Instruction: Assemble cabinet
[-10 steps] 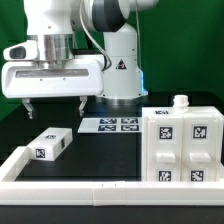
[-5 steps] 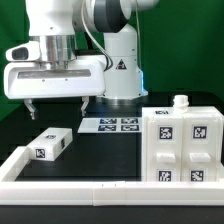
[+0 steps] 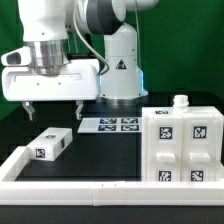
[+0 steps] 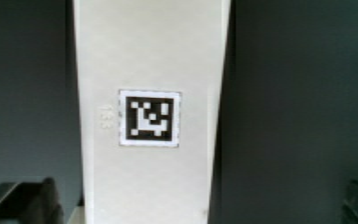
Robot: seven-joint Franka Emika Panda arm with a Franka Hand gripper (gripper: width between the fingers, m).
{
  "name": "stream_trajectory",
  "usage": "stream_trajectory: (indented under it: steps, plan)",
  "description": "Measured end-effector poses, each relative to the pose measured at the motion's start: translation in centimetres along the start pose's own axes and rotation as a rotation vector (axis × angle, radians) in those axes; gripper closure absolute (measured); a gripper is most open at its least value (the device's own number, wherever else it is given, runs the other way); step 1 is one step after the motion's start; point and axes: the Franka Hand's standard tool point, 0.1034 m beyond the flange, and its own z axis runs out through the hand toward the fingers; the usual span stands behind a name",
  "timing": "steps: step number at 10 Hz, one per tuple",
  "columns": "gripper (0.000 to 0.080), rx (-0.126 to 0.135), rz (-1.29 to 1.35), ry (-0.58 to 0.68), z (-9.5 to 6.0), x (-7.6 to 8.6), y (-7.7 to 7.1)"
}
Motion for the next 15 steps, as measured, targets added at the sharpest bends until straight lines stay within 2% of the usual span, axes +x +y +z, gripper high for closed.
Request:
stream_trajectory:
  steps: [2, 4, 5, 8, 11, 15]
  plan:
    - [0.0002, -0.001, -0.016, -0.001, 0.1, 0.0, 0.2]
    - [0.0002, 0.002, -0.018, -0.012, 1.1, -0.4, 1.4]
    - [0.0002, 0.009, 0.004, -0.017, 1.4, -0.7, 1.5]
    - [0.0002, 0.011, -0.004, -0.025, 1.9, -0.9, 1.2]
    - [0.0002, -0.008, -0.025, -0.019, 3.7, -1.2, 1.8]
    - [0.0002, -0.015, -0.033, -0.034, 5.7, -1.6, 1.7]
